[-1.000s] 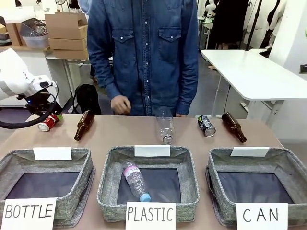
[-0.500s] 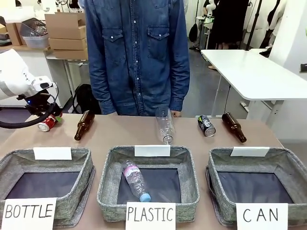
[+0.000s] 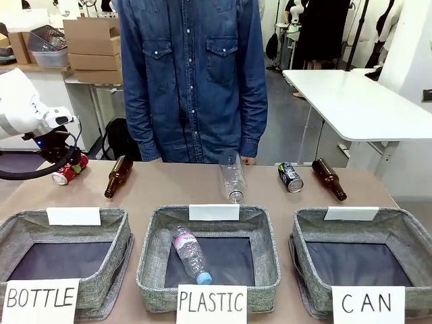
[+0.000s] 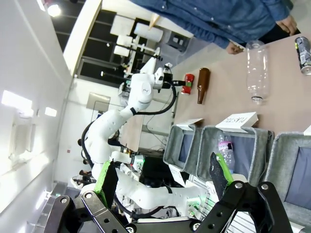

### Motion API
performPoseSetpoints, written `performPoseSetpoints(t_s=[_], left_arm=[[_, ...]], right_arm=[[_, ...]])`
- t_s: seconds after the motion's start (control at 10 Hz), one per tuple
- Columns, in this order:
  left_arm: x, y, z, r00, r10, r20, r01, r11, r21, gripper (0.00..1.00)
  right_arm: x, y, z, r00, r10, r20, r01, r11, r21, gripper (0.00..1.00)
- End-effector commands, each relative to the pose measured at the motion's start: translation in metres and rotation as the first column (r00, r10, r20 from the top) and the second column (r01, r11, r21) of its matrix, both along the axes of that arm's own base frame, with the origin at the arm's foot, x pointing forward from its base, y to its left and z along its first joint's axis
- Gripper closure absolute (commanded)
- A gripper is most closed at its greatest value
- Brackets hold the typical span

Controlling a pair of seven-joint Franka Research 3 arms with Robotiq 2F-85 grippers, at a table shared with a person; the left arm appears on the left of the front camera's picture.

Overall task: Sort the can waste into the basket.
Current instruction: Pick up the can waste from the table and place it in the right Fabric basket.

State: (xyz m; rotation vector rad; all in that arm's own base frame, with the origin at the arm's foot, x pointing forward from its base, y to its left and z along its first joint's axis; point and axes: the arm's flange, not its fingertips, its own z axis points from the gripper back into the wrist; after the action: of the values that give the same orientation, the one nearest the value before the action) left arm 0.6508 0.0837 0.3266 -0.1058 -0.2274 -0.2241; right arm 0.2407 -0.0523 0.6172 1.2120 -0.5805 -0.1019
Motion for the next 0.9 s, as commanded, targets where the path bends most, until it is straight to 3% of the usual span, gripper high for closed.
performPoseSetpoints(t_s=[0.0, 0.4, 0.5, 0.6, 0.8], left_arm=[[-0.001, -0.001, 0.000, 1.000, 0.020, -0.001, -0.020, 1.000, 0.016, 1.00], [-0.012, 0.005, 0.018, 0.998, 0.054, -0.024, -0.054, 0.998, -0.022, 1.00], [-0.033, 0.012, 0.046, 0.996, 0.062, -0.060, -0.065, 0.997, -0.042, 1.00], [-0.066, 0.023, 0.087, 0.987, 0.070, -0.142, -0.078, 0.996, -0.049, 1.00], [-0.134, 0.026, 0.139, 0.993, -0.012, -0.116, 0.004, 0.998, -0.066, 1.00]], right_arm=[[0.005, 0.002, 0.001, 1.000, 0.007, 0.027, -0.007, 1.000, 0.002, 0.00], [0.005, 0.002, 0.001, 1.000, 0.007, 0.027, -0.007, 1.000, 0.002, 0.00], [0.005, 0.002, 0.001, 1.000, 0.007, 0.027, -0.007, 1.000, 0.002, 0.00], [0.005, 0.002, 0.001, 1.000, 0.007, 0.027, -0.007, 1.000, 0.002, 0.00], [0.005, 0.002, 0.001, 1.000, 0.007, 0.027, -0.007, 1.000, 0.002, 0.00]])
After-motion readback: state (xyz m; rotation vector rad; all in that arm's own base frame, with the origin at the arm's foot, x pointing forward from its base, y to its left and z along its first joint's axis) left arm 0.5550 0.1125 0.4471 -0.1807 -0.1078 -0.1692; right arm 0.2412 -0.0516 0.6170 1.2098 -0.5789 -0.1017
